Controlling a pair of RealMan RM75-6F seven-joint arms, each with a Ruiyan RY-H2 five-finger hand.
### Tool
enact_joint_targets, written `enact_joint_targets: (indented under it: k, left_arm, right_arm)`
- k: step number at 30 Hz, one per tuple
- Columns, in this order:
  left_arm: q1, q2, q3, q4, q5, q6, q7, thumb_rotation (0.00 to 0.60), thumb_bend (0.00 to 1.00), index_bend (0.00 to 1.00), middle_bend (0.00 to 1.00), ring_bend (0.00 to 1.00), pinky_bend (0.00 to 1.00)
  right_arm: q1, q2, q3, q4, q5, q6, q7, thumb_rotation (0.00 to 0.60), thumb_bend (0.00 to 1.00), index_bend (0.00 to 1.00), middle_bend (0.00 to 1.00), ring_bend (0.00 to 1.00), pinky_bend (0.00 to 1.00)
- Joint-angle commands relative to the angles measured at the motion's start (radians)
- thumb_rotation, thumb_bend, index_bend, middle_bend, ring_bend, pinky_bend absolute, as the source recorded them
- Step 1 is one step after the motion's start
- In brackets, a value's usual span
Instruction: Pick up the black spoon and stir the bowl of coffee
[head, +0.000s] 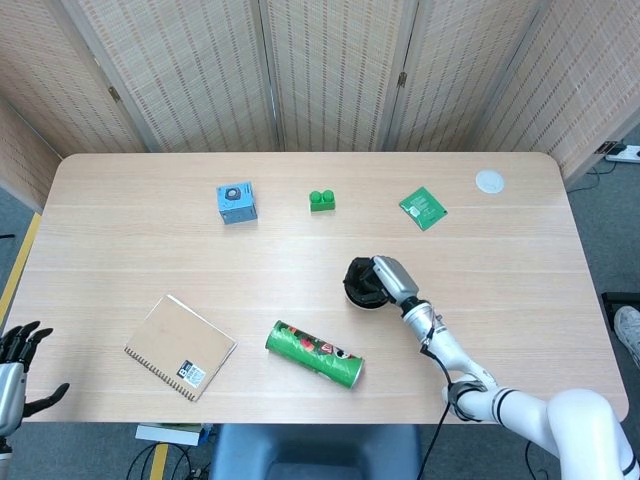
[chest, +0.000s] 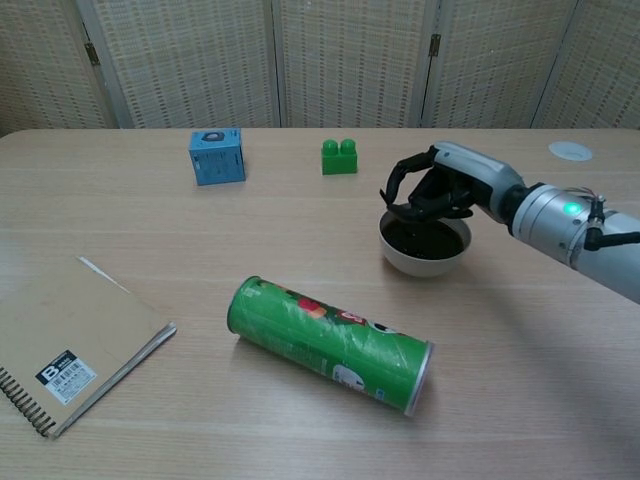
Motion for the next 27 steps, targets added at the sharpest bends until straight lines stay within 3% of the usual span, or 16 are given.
enact_joint_targets:
  k: [1,16,27]
  left_arm:
    - [0.0,-0.002,0.0,-0.001,0.003,0.001,-0.001,0.6,0.19,0.22,0.15,0.12,0.18]
    - [0.003,-0.004,-0.002,0.004,-0.007,-0.002,0.001,0.6,0.19,0.22,0.15,0.12,0.18]
    - [0.0,-0.004,-0.003,-0.001,-0.003,-0.003,0.006,0.6,0.19,0.22,0.15,0.12,0.18]
  right_arm:
    - [-0.001,0.004,-0.004,0.021,-0.002,0.002,-0.017,0.6,0.52,0.75,1.0,1.0,1.0]
    - [0.069,-0.071,0.013,0.139,-0.013,-0.041,0.032,0.6,0.52,0.75,1.0,1.0,1.0]
    - [0.055,-0.059,-0.025,0.1,-0.051,-0.001,0.045,0.6,0.53,0.75,1.0,1.0,1.0]
